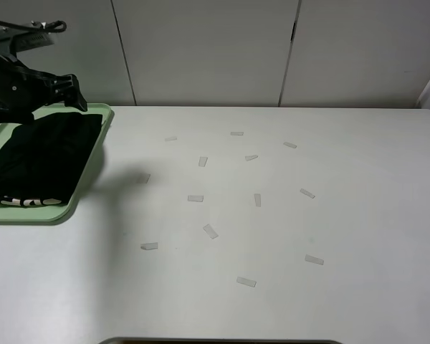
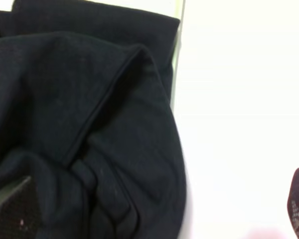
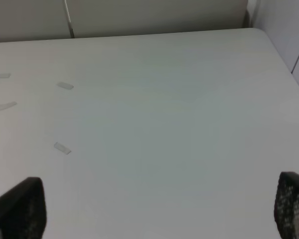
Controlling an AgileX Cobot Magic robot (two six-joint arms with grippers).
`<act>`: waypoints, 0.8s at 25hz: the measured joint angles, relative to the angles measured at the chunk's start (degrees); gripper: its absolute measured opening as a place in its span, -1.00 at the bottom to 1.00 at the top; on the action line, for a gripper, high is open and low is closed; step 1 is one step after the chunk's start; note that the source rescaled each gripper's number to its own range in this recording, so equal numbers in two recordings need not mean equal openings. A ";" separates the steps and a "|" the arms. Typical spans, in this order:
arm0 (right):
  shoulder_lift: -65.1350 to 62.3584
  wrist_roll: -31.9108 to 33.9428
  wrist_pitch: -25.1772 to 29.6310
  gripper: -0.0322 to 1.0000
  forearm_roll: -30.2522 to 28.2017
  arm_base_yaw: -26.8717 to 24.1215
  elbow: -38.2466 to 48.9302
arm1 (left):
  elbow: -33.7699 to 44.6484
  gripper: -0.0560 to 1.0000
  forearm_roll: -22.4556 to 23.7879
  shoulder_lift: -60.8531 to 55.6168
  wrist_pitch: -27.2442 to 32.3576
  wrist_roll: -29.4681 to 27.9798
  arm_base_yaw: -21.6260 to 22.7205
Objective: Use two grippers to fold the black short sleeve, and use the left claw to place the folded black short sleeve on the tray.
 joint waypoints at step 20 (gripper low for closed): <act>0.00 0.00 0.00 1.00 0.00 0.00 0.00 | 2.10 1.00 5.06 -38.32 47.71 -0.40 0.00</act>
